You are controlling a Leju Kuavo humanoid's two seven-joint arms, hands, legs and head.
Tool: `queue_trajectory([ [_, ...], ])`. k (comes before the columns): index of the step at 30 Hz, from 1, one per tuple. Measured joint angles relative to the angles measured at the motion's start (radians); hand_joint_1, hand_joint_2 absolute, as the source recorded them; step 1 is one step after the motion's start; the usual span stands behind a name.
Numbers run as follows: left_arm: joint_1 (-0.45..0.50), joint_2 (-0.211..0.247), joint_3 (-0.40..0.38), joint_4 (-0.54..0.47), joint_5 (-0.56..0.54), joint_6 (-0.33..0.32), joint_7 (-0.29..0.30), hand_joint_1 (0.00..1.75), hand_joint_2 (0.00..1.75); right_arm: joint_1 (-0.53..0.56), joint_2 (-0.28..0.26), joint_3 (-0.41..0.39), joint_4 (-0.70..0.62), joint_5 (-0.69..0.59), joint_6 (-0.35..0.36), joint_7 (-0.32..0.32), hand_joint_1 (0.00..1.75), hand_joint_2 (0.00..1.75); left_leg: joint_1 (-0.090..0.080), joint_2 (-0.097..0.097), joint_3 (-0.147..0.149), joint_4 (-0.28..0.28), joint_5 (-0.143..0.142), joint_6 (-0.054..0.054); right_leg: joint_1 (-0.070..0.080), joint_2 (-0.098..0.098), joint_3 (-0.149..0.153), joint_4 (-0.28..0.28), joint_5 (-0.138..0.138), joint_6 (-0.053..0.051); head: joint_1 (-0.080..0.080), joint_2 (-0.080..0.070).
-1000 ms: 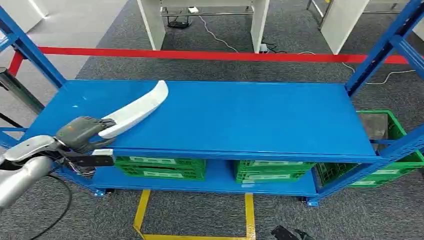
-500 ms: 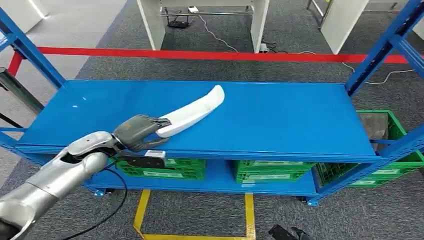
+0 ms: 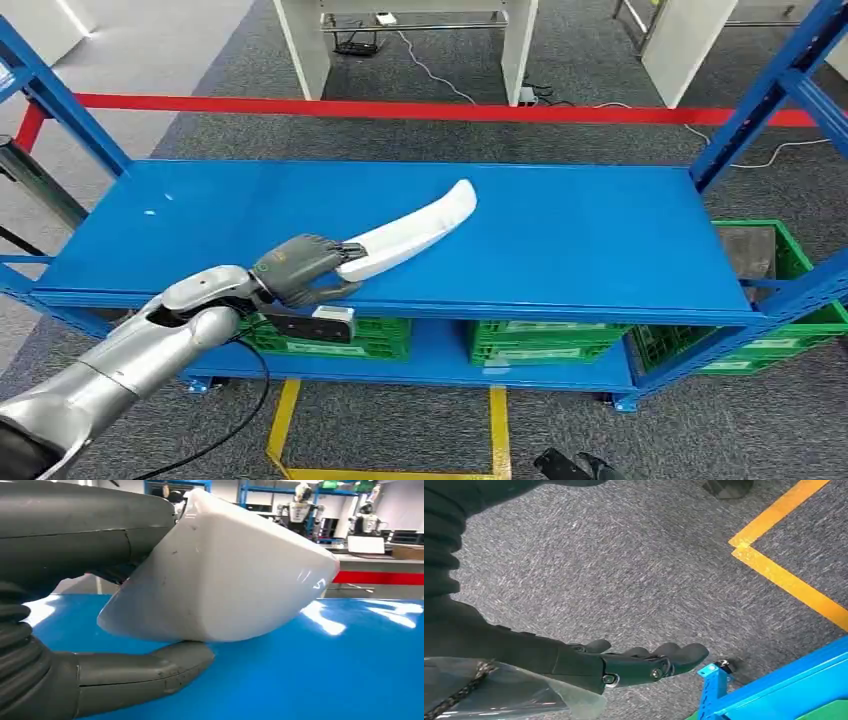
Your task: Take the parts from the cabinet and place them on the table.
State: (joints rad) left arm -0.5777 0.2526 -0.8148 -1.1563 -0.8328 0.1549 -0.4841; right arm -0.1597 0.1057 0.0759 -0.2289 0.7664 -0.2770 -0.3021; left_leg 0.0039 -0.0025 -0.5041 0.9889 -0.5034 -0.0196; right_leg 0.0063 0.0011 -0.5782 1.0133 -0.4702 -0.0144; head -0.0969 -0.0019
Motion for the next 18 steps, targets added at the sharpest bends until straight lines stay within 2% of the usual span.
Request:
queue_trajectory([
  [5, -0.005, -0.013, -0.042, -0.034, 0.01, -0.024, -0.008, 1.75, 1.75, 0.0, 0.0, 0.0, 0.0, 0.0, 0.0, -0.001, 0.0, 1.75, 0.0, 0.0, 0.0, 0.0, 0.0, 0.0, 0.0, 0.0, 0.0, 0.0, 0.0, 0.0, 0.0, 0.0],
  [18, -0.024, -0.015, -0.165, -0.243, 0.034, -0.047, 0.004, 1.75, 1.75, 0.0, 0.0, -0.004, 0.0, 0.0, -0.001, 0.003, 0.0, 1.75, 0.0, 0.0, 0.0, 0.0, 0.0, 0.001, 0.0, 0.0, 0.0, 0.0, 0.0, 0.0, 0.0, 0.0],
])
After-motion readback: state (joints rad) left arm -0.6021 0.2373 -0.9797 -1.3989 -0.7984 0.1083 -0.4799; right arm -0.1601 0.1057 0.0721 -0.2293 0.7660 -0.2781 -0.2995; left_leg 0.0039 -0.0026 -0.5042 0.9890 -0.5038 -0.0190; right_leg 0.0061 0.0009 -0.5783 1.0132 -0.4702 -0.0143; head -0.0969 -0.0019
